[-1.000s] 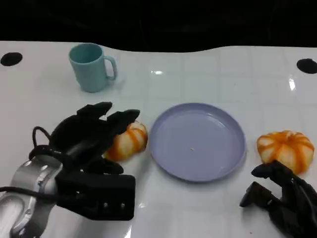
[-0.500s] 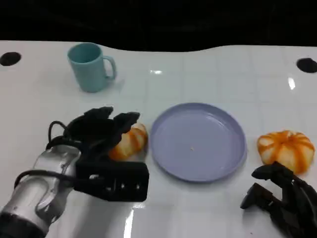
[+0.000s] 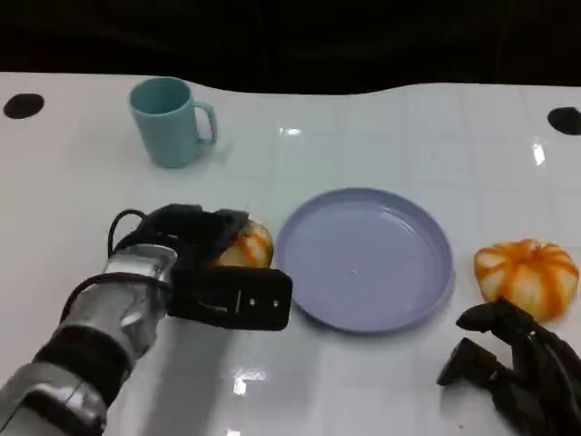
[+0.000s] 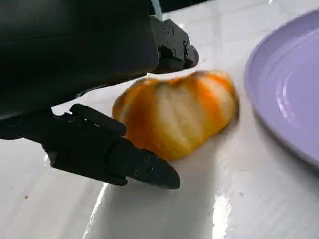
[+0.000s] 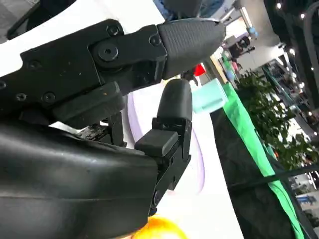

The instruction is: Grasp the bread from the table and place it into the plate.

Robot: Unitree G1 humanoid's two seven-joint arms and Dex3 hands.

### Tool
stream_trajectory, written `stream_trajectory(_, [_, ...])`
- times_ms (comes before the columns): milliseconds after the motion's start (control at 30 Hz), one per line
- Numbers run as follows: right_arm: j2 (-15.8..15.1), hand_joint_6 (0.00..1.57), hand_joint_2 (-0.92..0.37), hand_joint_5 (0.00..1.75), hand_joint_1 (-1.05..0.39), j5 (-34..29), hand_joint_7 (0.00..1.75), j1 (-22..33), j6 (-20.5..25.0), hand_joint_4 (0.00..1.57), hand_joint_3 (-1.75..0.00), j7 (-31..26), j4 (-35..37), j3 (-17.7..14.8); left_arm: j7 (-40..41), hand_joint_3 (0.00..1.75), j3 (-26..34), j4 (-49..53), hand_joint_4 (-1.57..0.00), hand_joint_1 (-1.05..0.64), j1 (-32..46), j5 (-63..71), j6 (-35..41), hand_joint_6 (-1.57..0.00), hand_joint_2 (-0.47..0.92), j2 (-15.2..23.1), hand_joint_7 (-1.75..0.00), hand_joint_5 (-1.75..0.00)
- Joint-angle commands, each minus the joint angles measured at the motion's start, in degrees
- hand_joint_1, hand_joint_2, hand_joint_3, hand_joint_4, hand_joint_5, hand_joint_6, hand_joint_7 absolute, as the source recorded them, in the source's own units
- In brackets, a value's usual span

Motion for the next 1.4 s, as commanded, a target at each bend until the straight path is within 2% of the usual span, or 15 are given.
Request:
stream_trajectory(33, [-0.77, 0.6, -0.92, 1.48, -0.5, 0.69, 1.16, 0.79, 0.57, 0.68, -0.22, 0.09, -0.51, -0.47, 3.06, 0.01, -0.99, 8.37, -0.09, -0.59, -4.57, -1.27, -1.55, -0.16, 0.84, -2.01, -0.02, -0.04])
stream_trajectory(333, [-0.97, 0.63, -0.92, 1.45, -0.51, 0.74, 1.11, 0.7, 0.5, 0.69, -0.23, 0.74, -0.22, -0.49, 4.51, 0.01, -1.87, 17.67, -0.16, -0.53, -7.68, -3.67, -3.63, -0.24, 0.87, -3.98, -0.03, -0.07])
stream_trajectory(367, [-1.0, 0.63, -0.92, 1.45, -0.52, 0.66, 1.1, 0.7, 0.34, 0.69, -0.23, 0.84, -0.21, -0.45, 6.79, 0.04, -1.46, 18.02, -0.28, -0.48, -7.25, -4.21, -4.77, -0.31, 0.88, -3.89, -0.06, -0.13])
stream_trajectory(467, [-1.11, 0.63, -0.92, 1.46, -0.52, 0.5, 1.11, 0.55, -0.03, 0.7, -0.23, 1.19, 0.19, -0.42, 12.7, 0.2, -0.99, 18.94, -0.81, -0.31, -6.56, -5.0, -6.18, -0.81, 0.92, -3.93, -0.09, -0.47])
stream_trajectory(567, [-1.11, 0.63, -0.92, 1.47, -0.52, 0.47, 1.11, 0.51, -0.08, 0.7, -0.24, 1.25, 0.29, -0.46, 13.96, 0.21, -1.25, 19.65, -0.89, -0.3, -6.73, -5.11, -6.43, -0.93, 0.92, -4.06, -0.07, -0.59])
stream_trajectory(600, [-1.05, 0.63, -0.92, 1.47, -0.52, 0.43, 1.11, 0.57, -0.12, 0.7, -0.24, 1.05, 0.25, -0.51, 17.85, 0.21, -1.25, 19.46, -0.89, -0.3, -6.06, -4.88, -7.42, -0.94, 0.92, -3.69, -0.07, -0.6])
stream_trajectory(633, [-1.01, 0.64, -0.92, 1.47, -0.52, 0.39, 1.12, 0.61, -0.15, 0.7, -0.24, 0.91, 0.22, -0.56, 20.83, 0.29, -1.28, 19.35, -0.87, -0.28, -5.58, -4.71, -8.19, -0.94, 0.92, -3.41, -0.54, -1.15])
stream_trajectory(667, [-0.98, 0.65, -0.92, 1.47, -0.52, 0.37, 1.13, 0.63, -0.17, 0.7, -0.23, 0.81, 0.21, -0.59, 22.95, 0.35, -1.33, 19.36, -0.85, -0.26, -5.27, -4.61, -8.75, -0.76, 0.92, -3.24, -1.12, -1.5])
stream_trajectory(700, [-0.97, 0.65, -0.92, 1.47, -0.52, 0.36, 1.13, 0.65, -0.18, 0.7, -0.23, 0.77, 0.2, -0.6, 24.18, 0.37, -1.4, 19.48, -0.84, -0.26, -5.13, -4.57, -9.11, -0.7, 0.92, -3.17, -1.32, -1.62])
stream_trajectory(733, [-0.96, 0.65, -0.92, 1.48, -0.52, 0.36, 1.13, 0.65, -0.18, 0.7, -0.23, 0.77, 0.2, -0.6, 24.48, 0.38, -1.47, 19.66, -0.84, -0.26, -5.17, -4.59, -9.23, -0.66, 0.92, -3.19, -1.43, -1.68])
stream_trajectory(867, [-1.45, 0.61, -0.92, 1.49, -0.51, 0.39, 1.15, 0.58, -0.15, 0.67, -0.25, 1.46, 0.39, -0.6, 29.51, 0.45, 1.34, 18.73, -0.85, -0.21, -4.59, -7.31, -11.1, -0.59, 0.92, -3.03, -1.7, -1.74])
stream_trajectory(900, [-1.47, 0.6, -0.92, 1.49, -0.51, 0.69, 1.15, 0.38, 0.14, 0.67, -0.25, 1.65, 0.67, -0.75, 29.89, 0.46, 4.67, 17.93, -0.86, -0.2, -4.07, -10.93, -12.8, -0.58, 0.92, -3.35, -1.72, -1.74])
stream_trajectory(967, [-1.43, 0.59, -0.92, 1.5, -0.5, 1.07, 1.15, 0.11, 0.49, 0.66, -0.25, 1.83, 1.05, -0.96, 29.73, 0.89, 8.45, 17.17, -0.88, -0.2, -3.51, -15.27, -14.87, -0.64, 0.71, -3.77, -1.74, -1.75])
stream_trajectory(1067, [-1.8, 0.59, -0.92, 1.49, -0.5, 1.26, 1.15, -0.51, 0.79, 0.65, -0.24, 2.11, 2.04, -1.04, 27.72, 1.21, 13.87, 14.98, -0.91, -0.16, -2.38, -21.88, -18.51, -0.72, 0.54, -4.38, -1.75, -1.75])
stream_trajectory(1400, [-1.67, 0.6, -0.92, 1.5, -0.5, 0.78, 1.14, -0.94, -0.45, 0.66, -0.26, 1.76, 2.98, -1.11, 25.6, 1.49, 14.79, 9.65, -0.93, -0.13, -1.98, -23.91, -20.68, -0.77, 0.36, -5.5, -1.75, -1.75])
